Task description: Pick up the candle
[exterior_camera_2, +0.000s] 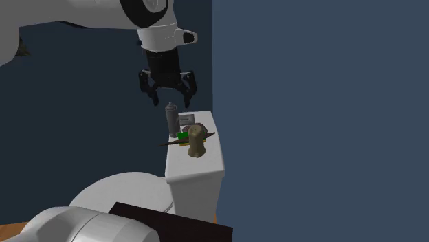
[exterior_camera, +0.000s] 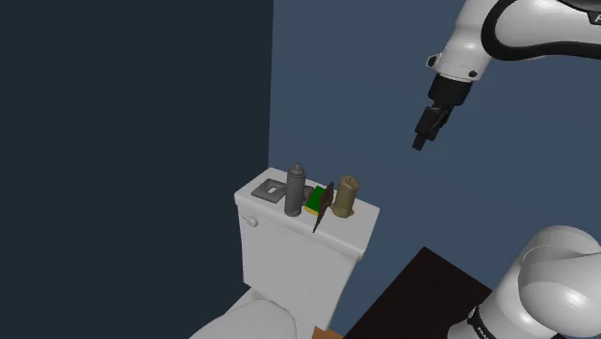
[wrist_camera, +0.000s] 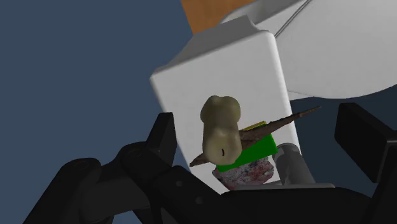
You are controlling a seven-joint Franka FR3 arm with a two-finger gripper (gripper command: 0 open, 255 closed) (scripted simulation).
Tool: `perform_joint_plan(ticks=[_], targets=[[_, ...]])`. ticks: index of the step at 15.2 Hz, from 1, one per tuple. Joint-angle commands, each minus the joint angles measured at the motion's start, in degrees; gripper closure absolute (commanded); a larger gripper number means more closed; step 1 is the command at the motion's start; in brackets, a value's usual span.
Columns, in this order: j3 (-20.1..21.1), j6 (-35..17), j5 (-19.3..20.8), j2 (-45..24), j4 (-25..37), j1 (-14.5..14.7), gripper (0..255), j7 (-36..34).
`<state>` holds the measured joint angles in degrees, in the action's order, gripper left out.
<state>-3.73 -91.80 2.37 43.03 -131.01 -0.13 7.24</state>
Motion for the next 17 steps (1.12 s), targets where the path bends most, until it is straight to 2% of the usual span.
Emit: perform_joint_plan(ticks=[1, 9, 17], targets=[[0.0, 0.0, 0.0, 0.0, 0.0, 0.0, 0, 0.0], [-2.6, -16.4, -1.1, -10.5, -4.5, 1.4, 0, 3.5], [-4.9, -31.3, -4.2, -25.1, -3.6, 3.4, 0, 8.2]])
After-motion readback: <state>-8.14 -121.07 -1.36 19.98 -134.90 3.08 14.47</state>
